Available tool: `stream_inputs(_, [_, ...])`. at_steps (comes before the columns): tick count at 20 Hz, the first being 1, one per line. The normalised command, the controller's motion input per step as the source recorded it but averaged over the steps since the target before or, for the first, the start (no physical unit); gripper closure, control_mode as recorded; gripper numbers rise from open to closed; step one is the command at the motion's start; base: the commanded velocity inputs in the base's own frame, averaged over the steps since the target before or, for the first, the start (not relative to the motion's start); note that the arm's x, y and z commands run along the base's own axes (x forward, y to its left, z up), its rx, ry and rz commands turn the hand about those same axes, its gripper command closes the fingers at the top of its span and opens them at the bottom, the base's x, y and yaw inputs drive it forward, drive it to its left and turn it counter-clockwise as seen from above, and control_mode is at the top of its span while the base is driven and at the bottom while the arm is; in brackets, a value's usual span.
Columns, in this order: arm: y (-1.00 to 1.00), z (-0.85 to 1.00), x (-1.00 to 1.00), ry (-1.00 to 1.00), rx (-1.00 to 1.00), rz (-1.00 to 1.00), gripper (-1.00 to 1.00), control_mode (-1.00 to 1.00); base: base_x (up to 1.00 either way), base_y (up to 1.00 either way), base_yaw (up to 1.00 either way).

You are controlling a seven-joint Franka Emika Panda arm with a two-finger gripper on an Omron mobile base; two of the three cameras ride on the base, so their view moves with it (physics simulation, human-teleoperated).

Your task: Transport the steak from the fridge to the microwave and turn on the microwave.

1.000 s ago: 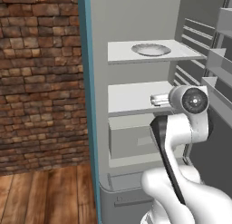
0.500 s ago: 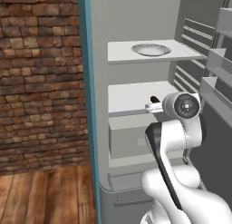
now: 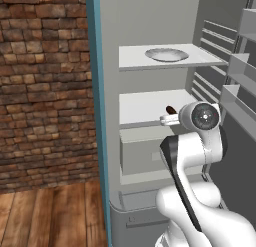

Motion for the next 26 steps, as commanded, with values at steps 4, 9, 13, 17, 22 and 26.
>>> stream_inputs(4, [0.0,-0.01,0.0,0.0,0.0,0.0,1.0,-1.0,0.0,0.0,0.0])
stream_inputs(9, [0.0,0.0,0.0,0.0,0.0,0.0,1.0,-1.0,0.0,0.0,0.0])
stream_inputs(13, [0.02,0.0,-0.02,0.0,0.0,0.0,1.0,1.0,-0.06,0.08,0.0])
stream_inputs(17, [0.0,0.0,0.0,0.0,0.0,0.0,1.0,1.0,-0.26,0.26,0.0])
stream_inputs(22, [0.0,0.0,0.0,0.0,0.0,0.0,1.0,1.0,-0.31,0.35,0.0])
stream_inputs(26, [0.0,0.0,0.0,0.0,0.0,0.0,1.0,1.0,-0.21,0.38,-0.03])
